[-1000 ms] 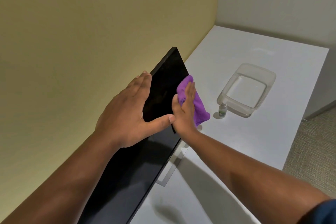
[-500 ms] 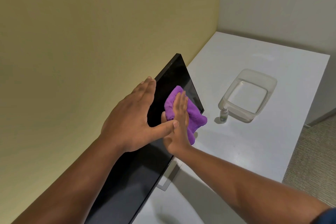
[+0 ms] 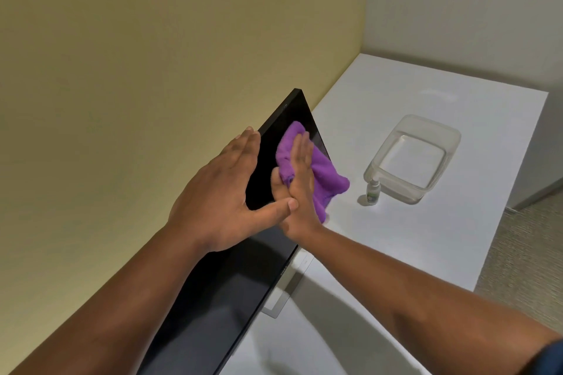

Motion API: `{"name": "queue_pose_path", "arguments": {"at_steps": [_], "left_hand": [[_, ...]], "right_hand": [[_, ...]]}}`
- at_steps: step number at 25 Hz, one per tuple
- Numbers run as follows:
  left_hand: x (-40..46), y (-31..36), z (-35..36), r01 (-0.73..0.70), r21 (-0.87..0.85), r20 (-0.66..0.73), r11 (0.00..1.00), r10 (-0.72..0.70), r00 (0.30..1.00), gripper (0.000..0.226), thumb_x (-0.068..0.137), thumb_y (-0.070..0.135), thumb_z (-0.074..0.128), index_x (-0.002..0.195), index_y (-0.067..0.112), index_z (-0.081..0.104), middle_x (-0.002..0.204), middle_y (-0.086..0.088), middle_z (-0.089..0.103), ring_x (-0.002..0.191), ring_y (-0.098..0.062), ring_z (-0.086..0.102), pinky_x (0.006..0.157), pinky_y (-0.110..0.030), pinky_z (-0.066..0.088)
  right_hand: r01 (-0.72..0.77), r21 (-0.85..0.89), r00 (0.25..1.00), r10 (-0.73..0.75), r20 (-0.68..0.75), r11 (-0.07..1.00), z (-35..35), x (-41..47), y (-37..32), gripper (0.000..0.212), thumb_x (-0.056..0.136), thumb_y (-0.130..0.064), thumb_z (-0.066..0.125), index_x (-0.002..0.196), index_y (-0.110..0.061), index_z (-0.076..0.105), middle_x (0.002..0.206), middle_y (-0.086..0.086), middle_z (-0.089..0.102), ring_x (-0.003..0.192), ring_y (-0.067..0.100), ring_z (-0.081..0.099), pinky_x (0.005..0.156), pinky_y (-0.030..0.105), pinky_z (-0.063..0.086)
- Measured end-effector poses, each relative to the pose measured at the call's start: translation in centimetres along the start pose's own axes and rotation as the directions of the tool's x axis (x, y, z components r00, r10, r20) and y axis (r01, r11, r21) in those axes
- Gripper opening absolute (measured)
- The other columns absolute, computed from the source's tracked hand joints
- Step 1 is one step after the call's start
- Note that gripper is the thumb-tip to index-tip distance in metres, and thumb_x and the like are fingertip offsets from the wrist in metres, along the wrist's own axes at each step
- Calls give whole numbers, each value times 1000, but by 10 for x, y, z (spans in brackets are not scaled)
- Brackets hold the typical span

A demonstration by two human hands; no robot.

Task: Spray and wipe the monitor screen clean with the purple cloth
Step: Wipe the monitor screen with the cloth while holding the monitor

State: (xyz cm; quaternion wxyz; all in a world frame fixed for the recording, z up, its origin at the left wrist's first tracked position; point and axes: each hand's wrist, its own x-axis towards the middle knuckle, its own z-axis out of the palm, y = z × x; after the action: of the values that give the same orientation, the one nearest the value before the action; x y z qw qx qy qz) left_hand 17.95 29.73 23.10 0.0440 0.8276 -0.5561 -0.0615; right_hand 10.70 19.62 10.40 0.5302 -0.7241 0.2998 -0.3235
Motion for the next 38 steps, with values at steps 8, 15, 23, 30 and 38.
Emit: {"name": "queue_pose_path", "arguments": {"at_steps": [8,15,23,30,38], "left_hand": [[0,0,-1,13,0,14,1000,-13,1000,121,70,99,24,162,28,-7,171,12,-10,154,0,-8,121,-28,10],[3,0,0,8,-37,-3,999,-9,1000,116,74,96,29,163,28,-3,171,13,-8,154,1,-6,119,-26,12],[2,0,0,10,-66,-1,998,-10,1000,119,70,101,22,163,29,-3,170,15,-7,154,2,-5,119,-27,11],[2,-2,2,8,-51,-8,999,-8,1000,120,71,101,24,163,29,-5,171,12,-6,155,0,-3,120,-28,12],[-1,2,0,7,-161,-45,987,-14,999,125,67,101,36,155,38,-26,171,13,3,155,-4,11,112,-31,29]], "right_hand": [[39,18,999,-39,-27,999,-1,25,-23,78,103,-55,33,162,-25,-9,169,-12,-18,154,6,-22,127,48,-3],[-202,116,975,211,-70,972,-22,55,-17,71,110,-40,37,163,-25,-8,170,-11,-18,154,9,-21,128,50,0],[-138,5,990,138,3,990,-13,18,2,73,109,-35,40,160,-31,-11,170,-11,-17,156,11,-17,128,53,4],[70,-175,958,-18,286,982,7,-18,-14,89,98,-68,26,163,-10,5,172,10,-3,159,28,-4,129,47,5],[-12,-73,1000,12,3,997,-1,25,-30,82,101,-66,25,160,-25,-14,167,-6,-24,154,17,-24,128,50,-5]]}}
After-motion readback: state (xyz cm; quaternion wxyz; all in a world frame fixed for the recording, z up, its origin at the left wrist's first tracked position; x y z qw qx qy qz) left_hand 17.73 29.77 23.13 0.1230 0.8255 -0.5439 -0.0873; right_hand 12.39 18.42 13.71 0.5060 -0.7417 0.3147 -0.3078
